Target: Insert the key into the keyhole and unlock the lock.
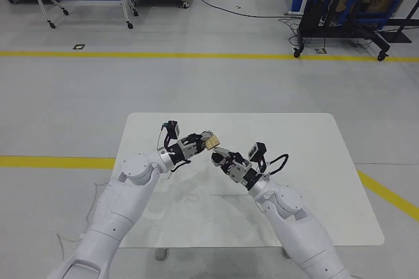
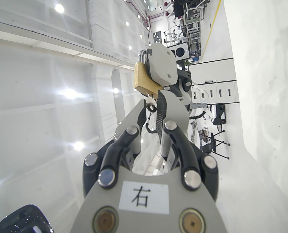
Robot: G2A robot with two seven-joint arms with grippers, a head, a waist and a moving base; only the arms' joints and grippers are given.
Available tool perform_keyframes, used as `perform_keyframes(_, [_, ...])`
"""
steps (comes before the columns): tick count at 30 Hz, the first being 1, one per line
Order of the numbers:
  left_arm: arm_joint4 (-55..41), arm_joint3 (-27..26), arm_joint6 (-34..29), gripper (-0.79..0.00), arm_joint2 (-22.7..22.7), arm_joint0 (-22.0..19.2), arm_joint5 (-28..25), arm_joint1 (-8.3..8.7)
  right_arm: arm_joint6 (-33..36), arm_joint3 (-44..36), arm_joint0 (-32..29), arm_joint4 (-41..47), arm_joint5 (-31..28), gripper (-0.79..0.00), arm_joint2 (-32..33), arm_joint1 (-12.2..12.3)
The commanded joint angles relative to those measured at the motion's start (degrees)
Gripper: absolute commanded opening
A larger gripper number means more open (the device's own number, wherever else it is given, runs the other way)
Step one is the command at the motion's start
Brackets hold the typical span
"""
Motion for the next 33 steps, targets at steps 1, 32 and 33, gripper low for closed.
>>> perform_keyframes(1, [0.15, -0.09, 0.03, -0.785, 0.00, 0.04, 0.10, 0.01, 0.04, 0.17, 0.09, 0.40, 0.40, -0.708, -0.07, -0.03])
perform_keyframes(32, [2.07, -1.48, -1.05, -0.785, -0.49, 0.87, -7.15, 0.16, 14.24, 6.77, 2.87, 27.53, 19.45, -0.785, 4.65, 0.13])
perform_keyframes(33, [2.29, -1.45, -1.15, -0.785, -0.48, 0.82, -7.15, 0.18, 14.45, 6.93, 2.95, 27.49, 19.62, -0.785, 4.75, 0.18])
